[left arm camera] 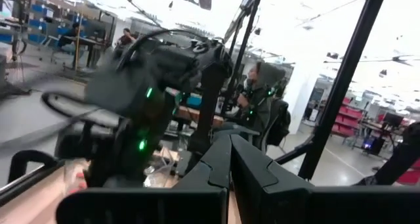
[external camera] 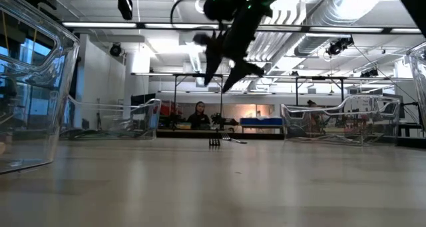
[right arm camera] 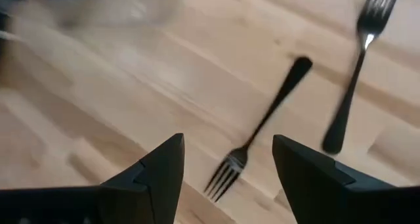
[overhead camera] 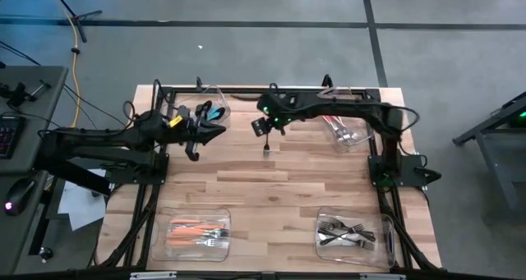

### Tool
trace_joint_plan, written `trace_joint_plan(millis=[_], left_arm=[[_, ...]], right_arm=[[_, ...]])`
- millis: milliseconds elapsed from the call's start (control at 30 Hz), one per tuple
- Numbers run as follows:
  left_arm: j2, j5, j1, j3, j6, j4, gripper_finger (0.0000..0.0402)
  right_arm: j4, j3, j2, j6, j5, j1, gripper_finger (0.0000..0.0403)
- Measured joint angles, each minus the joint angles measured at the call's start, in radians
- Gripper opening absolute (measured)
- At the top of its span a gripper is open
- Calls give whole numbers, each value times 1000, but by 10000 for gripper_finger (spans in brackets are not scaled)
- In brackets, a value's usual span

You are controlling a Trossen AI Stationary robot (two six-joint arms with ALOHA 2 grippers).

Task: Sort silverware by color (type)
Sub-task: Put the black fork into the bottom right transparent bin

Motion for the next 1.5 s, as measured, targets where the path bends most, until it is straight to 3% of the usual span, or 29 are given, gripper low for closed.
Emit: trace_joint_plan(millis=[267, 567, 1000, 1267, 1500], left_arm=[[-64, -6, 1, 0, 34, -93, 0], [-65, -6, 1, 0, 37, -99, 0], [-65, -7, 1, 0, 80, -98, 0], [-78, -7, 1, 1, 97, -141, 0], [-112, -3, 1, 1, 98, -184, 0]], right_arm=[[-27, 17, 169, 161, 32, 8, 216], [-5, 18, 259, 248, 90, 8, 207], [-19, 21, 300, 291, 133, 35, 124], [-76, 22, 301, 196, 116, 35, 10], [-82, 21, 297, 143, 79, 33, 4]])
